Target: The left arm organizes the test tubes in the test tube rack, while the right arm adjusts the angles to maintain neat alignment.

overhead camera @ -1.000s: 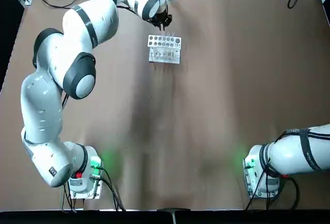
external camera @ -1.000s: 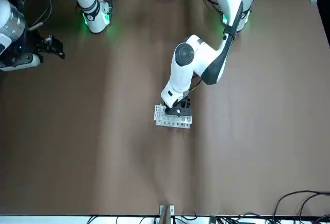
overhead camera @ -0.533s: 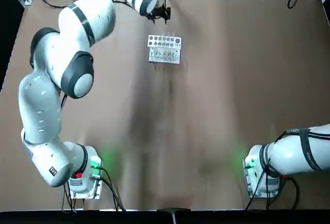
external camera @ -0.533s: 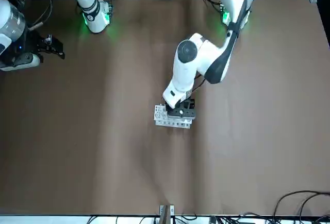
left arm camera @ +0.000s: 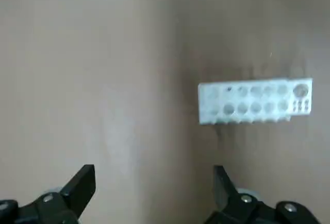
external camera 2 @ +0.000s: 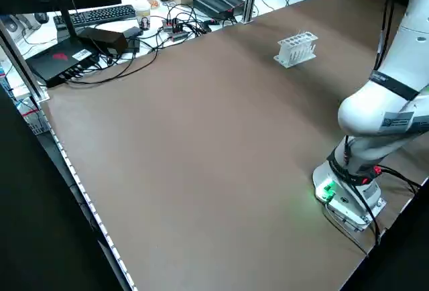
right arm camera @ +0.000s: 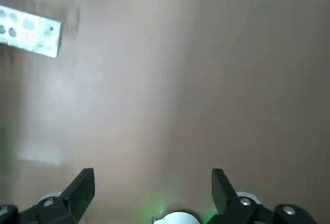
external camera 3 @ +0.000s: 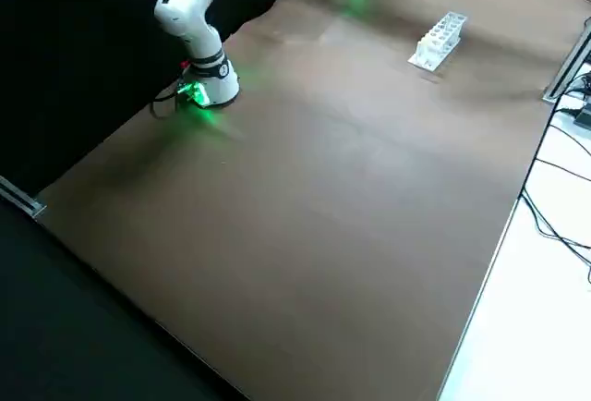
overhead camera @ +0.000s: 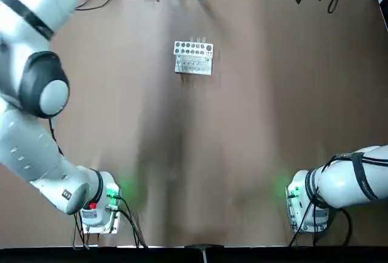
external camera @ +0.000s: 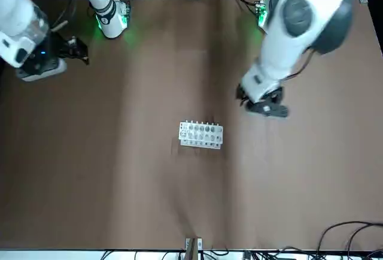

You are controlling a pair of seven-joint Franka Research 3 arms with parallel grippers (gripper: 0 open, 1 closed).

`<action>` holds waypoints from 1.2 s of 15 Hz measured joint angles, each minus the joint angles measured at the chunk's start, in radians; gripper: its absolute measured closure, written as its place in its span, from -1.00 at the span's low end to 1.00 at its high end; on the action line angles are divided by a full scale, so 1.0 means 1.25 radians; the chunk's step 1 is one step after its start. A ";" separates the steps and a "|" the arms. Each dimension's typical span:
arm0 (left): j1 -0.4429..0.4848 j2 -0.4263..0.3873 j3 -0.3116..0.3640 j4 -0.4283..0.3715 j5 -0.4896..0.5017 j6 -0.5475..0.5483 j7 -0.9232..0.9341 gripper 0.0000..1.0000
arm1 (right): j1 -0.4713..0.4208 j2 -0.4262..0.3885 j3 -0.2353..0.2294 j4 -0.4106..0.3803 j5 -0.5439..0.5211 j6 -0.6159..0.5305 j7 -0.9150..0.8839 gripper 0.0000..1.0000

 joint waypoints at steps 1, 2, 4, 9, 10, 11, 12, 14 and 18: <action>0.033 -0.025 0.000 -0.001 -0.018 -0.040 0.055 -1.00 | 0.024 0.008 0.001 -0.002 0.000 0.000 0.000 -1.00; 0.070 -0.047 -0.001 -0.001 -0.032 -0.079 0.111 -1.00 | 0.052 0.022 0.002 -0.003 0.000 0.001 0.001 -1.00; 0.181 -0.099 -0.001 -0.005 -0.048 -0.154 0.249 -1.00 | 0.136 0.078 0.005 -0.001 0.000 0.029 0.006 -1.00; 0.304 -0.141 -0.001 -0.008 -0.049 -0.181 0.324 -1.00 | 0.266 0.145 0.007 0.003 0.001 0.175 0.140 -1.00; 0.319 -0.146 -0.001 -0.008 -0.049 -0.188 0.343 -1.00 | 0.287 0.158 0.007 0.003 0.001 0.207 0.173 -1.00; 0.333 -0.149 -0.001 -0.008 -0.049 -0.193 0.360 -1.00 | 0.305 0.172 0.007 0.007 0.001 0.232 0.201 -0.99; 0.347 -0.152 -0.002 -0.008 -0.049 -0.197 0.375 -1.00 | 0.325 0.191 0.008 0.016 0.001 0.250 0.230 -0.96; 0.365 -0.153 -0.002 -0.008 -0.049 -0.199 0.385 -1.00 | 0.364 0.250 0.009 0.060 0.001 0.289 0.314 -0.61; 0.366 -0.153 -0.004 -0.008 -0.049 -0.199 0.377 -1.00 | 0.414 0.421 0.012 0.208 0.014 0.371 0.486 -0.13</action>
